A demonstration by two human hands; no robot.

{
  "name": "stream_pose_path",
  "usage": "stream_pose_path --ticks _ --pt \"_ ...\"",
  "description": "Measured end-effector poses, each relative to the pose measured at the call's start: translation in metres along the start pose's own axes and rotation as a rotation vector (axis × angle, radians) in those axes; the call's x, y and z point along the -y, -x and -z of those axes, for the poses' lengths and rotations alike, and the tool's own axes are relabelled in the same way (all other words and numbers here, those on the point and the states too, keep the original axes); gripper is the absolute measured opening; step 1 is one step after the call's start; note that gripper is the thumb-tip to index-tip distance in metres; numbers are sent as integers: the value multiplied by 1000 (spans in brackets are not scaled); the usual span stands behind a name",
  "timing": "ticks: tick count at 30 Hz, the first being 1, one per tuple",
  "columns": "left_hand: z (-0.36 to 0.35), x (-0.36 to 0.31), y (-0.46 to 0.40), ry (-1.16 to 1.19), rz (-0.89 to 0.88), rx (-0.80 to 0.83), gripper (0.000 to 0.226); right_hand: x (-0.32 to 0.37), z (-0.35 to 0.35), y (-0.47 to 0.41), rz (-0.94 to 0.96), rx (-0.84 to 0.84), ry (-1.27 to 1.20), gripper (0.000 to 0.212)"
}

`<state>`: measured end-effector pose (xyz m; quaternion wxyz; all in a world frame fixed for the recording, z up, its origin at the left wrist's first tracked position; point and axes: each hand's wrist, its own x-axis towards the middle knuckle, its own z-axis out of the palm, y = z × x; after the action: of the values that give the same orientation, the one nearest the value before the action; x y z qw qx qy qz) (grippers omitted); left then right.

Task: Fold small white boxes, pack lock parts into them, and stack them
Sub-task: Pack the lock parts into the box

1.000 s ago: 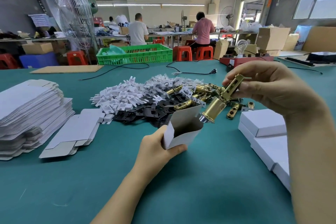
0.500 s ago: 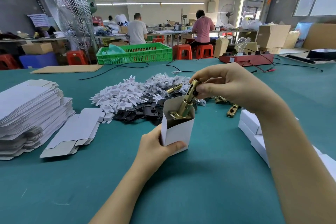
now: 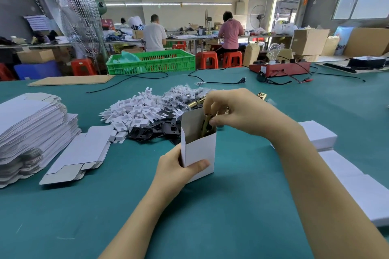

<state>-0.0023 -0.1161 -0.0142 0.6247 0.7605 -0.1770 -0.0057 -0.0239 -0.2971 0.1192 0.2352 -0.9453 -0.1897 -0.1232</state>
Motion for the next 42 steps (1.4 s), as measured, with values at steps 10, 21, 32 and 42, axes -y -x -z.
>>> stream_pose_path --ticks 10,21,32,42 --pt "1 3 -2 35 45 -8 37 1 -3 -4 76 -21 195 15" --pt "1 3 -2 21 45 -21 29 2 -6 -7 79 -12 258 11" --pt "2 2 -3 51 85 -27 26 -4 -5 -4 28 -126 -141 6" --pt "3 4 -4 64 85 -29 27 -7 -14 -8 -214 -460 -179 12"
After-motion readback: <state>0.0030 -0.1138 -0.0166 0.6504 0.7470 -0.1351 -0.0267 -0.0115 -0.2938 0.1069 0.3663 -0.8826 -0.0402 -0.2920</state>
